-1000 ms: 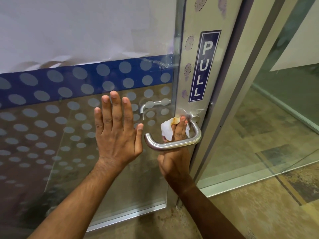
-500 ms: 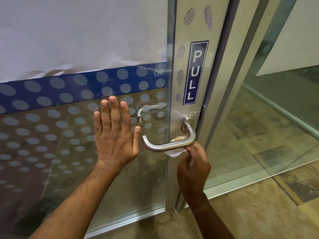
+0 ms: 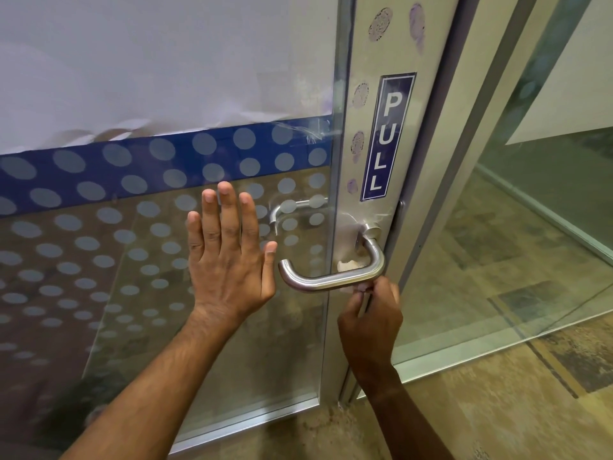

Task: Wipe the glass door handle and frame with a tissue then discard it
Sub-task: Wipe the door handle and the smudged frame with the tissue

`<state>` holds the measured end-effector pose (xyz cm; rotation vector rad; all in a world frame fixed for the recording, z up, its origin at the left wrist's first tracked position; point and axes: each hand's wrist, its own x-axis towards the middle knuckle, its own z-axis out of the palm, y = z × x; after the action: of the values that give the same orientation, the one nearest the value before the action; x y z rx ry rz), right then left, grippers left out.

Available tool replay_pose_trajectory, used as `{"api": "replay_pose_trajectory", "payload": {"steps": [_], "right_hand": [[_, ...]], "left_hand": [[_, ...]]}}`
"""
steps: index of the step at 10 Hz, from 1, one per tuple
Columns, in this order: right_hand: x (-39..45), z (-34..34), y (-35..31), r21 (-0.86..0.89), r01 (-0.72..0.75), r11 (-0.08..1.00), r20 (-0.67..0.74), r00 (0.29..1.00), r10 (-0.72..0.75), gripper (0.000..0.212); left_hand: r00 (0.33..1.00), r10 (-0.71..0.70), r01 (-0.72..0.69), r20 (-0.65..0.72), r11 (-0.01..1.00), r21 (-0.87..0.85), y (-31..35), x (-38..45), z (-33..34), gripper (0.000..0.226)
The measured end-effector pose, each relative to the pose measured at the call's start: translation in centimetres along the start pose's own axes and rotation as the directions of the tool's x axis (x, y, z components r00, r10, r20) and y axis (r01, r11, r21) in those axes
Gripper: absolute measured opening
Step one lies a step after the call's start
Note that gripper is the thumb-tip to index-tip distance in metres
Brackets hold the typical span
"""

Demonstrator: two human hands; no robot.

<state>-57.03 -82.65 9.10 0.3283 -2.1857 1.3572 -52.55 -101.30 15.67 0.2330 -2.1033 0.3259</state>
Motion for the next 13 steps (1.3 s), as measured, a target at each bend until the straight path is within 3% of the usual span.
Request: {"api": "replay_pose_trajectory", "payload": {"steps": [1,2,3,4,5,6,8,10,12,13], "right_hand": [[0.0,0.4,0.0,0.029,-0.049,0.998,-0.027,0.998,0.05,0.018],[0.3,0.8,-0.1,0.064,0.019,0.998,-0.065,0.998,-0.015,0.011],[0.5,1.5,0.0,0.068,0.04,0.997,0.033,0.999,-0.043,0.031],[0.3,1.7,0.2,0.033,0.218,0.975,0.11,0.969,-0.22,0.031],[0.5,2.0,0.6,0.09,0.297,0.951,0.075,0.95,-0.304,0.032],[0.7,2.3,1.0,0.094,0.299,0.95,0.126,0.943,-0.309,0.036],[0.9,1.5,0.9,-0.013,0.237,0.971,0.212,0.95,-0.229,0.02],[0.1,1.0,0.1,-0.047,0.124,0.991,0.142,0.983,-0.117,0.016],[1.0,-0.7,0.7,0.211,0.004,0.978,-0.14,0.99,0.026,0.007],[1.4,0.2,-1.0,0.601,-0.252,0.758,-0.059,0.932,0.357,0.025]], "left_hand": [[1.0,-0.001,0.001,-0.003,1.0,-0.003,0.0,0.0,0.0,0.088],[1.0,0.006,-0.006,-0.014,1.0,0.007,0.0,0.0,0.1,0.089],[1.0,0.001,-0.001,-0.013,1.0,0.008,0.0,0.0,0.2,0.09],[1.0,0.005,-0.005,-0.016,1.0,0.014,0.0,0.0,0.2,0.09],[1.0,0.001,-0.001,-0.016,1.0,0.014,0.0,0.1,0.2,0.089],[1.0,0.005,-0.005,-0.012,1.0,0.012,0.0,0.1,0.1,0.089],[1.0,0.0,0.0,0.006,1.0,0.009,0.1,0.2,-0.3,0.096],[1.0,0.011,-0.012,0.023,1.0,0.019,0.0,0.1,-0.5,0.093],[1.0,0.011,-0.011,0.013,0.999,0.03,0.0,0.1,-0.2,0.089],[1.0,0.013,-0.013,0.012,1.0,0.022,-0.1,0.1,-0.2,0.088]]}}
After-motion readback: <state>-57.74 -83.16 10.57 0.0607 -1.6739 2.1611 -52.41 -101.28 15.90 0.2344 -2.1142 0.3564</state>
